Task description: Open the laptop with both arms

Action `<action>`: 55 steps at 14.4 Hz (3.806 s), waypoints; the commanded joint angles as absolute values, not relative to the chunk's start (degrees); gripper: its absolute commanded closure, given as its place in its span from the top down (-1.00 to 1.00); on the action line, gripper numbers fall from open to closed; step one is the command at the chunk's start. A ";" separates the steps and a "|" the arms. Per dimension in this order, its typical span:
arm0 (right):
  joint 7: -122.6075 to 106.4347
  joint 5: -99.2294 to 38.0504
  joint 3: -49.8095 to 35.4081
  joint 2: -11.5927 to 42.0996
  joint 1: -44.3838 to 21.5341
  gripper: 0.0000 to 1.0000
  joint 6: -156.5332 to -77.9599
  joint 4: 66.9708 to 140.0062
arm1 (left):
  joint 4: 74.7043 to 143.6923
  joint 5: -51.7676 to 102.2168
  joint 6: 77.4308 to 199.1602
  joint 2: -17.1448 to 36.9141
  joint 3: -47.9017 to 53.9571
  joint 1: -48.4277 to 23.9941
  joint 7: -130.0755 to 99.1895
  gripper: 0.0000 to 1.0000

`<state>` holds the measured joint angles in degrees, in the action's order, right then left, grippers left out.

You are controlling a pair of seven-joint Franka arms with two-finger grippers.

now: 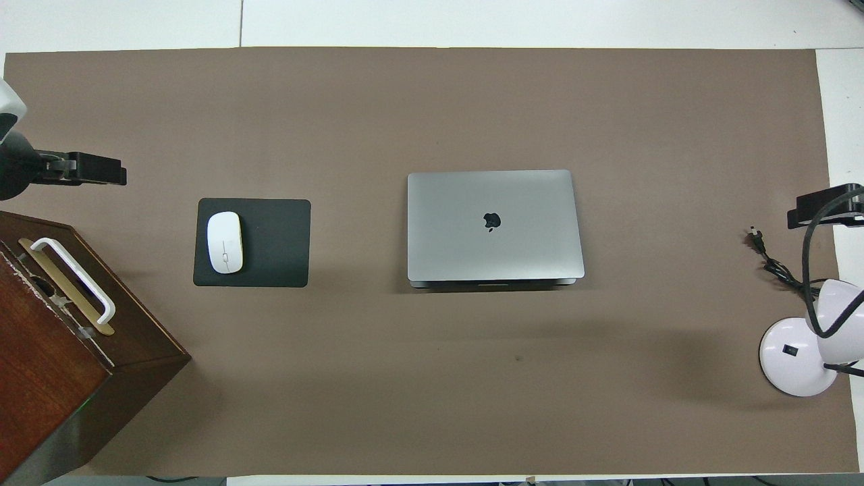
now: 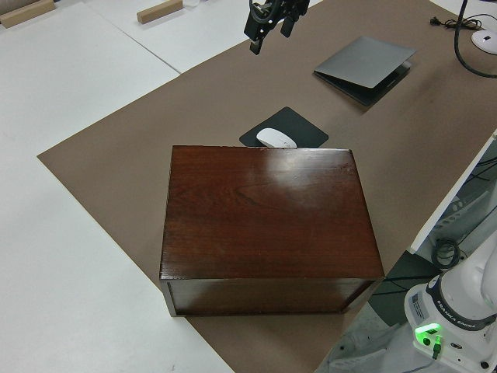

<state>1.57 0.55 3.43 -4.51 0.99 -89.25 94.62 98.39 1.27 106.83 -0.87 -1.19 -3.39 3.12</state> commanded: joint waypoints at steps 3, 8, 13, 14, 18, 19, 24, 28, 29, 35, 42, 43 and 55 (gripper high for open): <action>-0.18 0.35 3.08 -4.75 1.76 1.00 -90.18 94.66 | 99.67 0.62 106.88 -2.11 -1.06 -2.64 2.81 1.00; -1.75 0.26 2.99 -5.01 1.85 1.00 -91.75 95.27 | 99.76 0.70 106.70 -2.28 -1.14 -2.55 2.64 1.00; -1.14 0.18 2.99 -5.27 1.58 1.00 -93.69 96.24 | 98.09 0.70 98.98 -2.64 -1.23 -1.85 2.46 1.00; -1.14 0.18 2.99 -5.27 1.50 1.00 -93.60 96.24 | 97.39 0.70 97.22 -2.64 -1.23 -1.85 2.46 1.00; -1.85 0.18 2.99 -5.19 1.85 1.00 -93.60 96.15 | 97.12 0.70 96.59 -2.99 -1.14 -1.85 2.46 1.00; -1.76 0.18 2.99 -5.19 1.93 1.00 -93.60 96.15 | 97.12 0.70 96.59 -2.99 -1.14 -1.85 2.46 1.00; -2.02 0.18 3.16 -5.27 2.28 1.00 -93.60 96.06 | 97.56 0.70 96.85 -3.34 -1.32 -1.76 2.72 1.00; -1.05 -0.88 3.08 -5.19 2.29 1.00 -99.47 98.08 | 97.65 0.70 96.59 -3.43 -1.32 -1.06 2.81 1.00; -0.79 -1.75 3.08 -5.27 2.20 1.00 -101.75 99.13 | 97.65 0.70 96.59 -3.60 -1.32 -1.14 2.81 1.00; 7.27 -18.52 2.64 -7.20 1.41 1.00 -116.70 110.81 | 97.82 0.79 97.03 -3.69 -1.23 -1.14 2.90 1.00; 28.00 -26.98 2.20 -14.40 -9.91 1.00 -136.29 128.48 | 97.82 0.88 97.38 -3.60 -1.23 -1.41 2.11 -0.02; 31.34 -26.98 2.20 -15.37 -12.37 1.00 -139.54 130.58 | 97.82 1.14 97.64 -3.60 -1.23 -1.41 2.02 -0.99; 52.72 -27.16 2.11 -13.98 -27.86 1.00 -161.89 145.02 | 105.71 2.02 114.15 -5.44 -0.79 -3.16 2.72 -1.00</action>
<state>51.12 -25.85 1.98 -14.22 -26.41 -159.11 143.32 100.07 1.51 108.85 -2.83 -0.65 -2.05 2.54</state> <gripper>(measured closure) 0.000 0.991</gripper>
